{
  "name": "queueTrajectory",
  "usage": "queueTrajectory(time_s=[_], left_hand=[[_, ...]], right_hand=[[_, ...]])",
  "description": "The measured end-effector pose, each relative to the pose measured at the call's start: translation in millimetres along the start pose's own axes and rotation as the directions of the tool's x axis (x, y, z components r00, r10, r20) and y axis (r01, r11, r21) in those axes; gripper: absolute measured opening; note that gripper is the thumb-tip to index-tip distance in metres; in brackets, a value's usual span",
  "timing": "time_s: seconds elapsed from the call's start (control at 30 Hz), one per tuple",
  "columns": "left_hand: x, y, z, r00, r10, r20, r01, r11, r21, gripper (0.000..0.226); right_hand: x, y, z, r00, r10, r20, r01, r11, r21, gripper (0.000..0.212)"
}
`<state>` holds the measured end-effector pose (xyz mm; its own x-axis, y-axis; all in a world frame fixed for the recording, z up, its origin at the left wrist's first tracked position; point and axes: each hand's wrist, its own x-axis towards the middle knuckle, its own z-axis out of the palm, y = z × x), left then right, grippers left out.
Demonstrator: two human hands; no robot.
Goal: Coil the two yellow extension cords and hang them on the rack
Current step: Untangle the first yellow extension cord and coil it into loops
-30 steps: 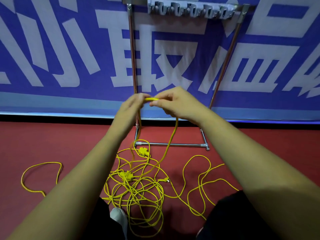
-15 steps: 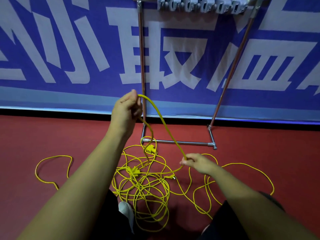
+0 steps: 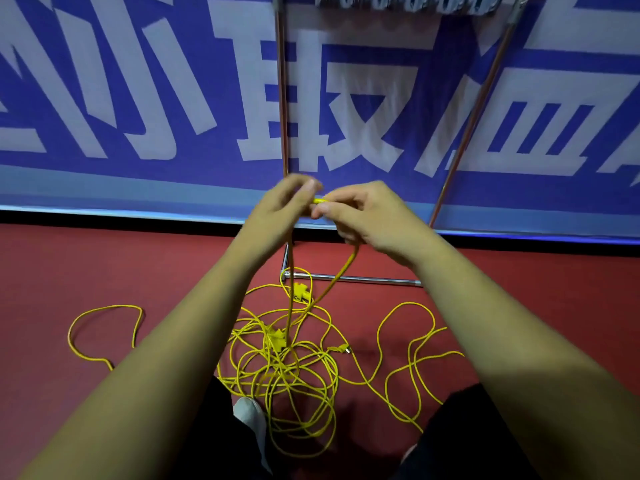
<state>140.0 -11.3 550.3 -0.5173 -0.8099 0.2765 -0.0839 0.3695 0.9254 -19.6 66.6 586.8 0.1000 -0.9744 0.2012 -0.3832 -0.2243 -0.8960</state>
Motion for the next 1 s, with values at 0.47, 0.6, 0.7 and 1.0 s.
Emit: queueTrajectory(time_s=[0.47, 0.6, 0.7, 1.0], left_hand=[[7, 3, -30, 0.975, -0.056, -0.216, -0.054, 0.880, -0.472, 0.041], [19, -19, -41, 0.939, -0.069, -0.338, 0.072, 0.997, -0.005, 0.029], [18, -28, -35, 0.930, -0.052, -0.363, 0.152, 0.956, 0.252, 0.032], [0, -11, -1, 0.992, -0.019, 0.125, 0.000, 0.989, 0.149, 0.047]], right_hand=[[-82, 241, 16, 0.844, 0.528, 0.099, -0.497, 0.837, -0.227, 0.022], [-46, 181, 1, 0.875, 0.425, -0.231, -0.383, 0.901, 0.205, 0.018], [-8, 96, -10, 0.915, 0.276, -0.294, -0.216, 0.951, 0.222, 0.017], [5, 18, -6, 0.998, 0.053, -0.019, -0.056, 0.972, -0.227, 0.021]])
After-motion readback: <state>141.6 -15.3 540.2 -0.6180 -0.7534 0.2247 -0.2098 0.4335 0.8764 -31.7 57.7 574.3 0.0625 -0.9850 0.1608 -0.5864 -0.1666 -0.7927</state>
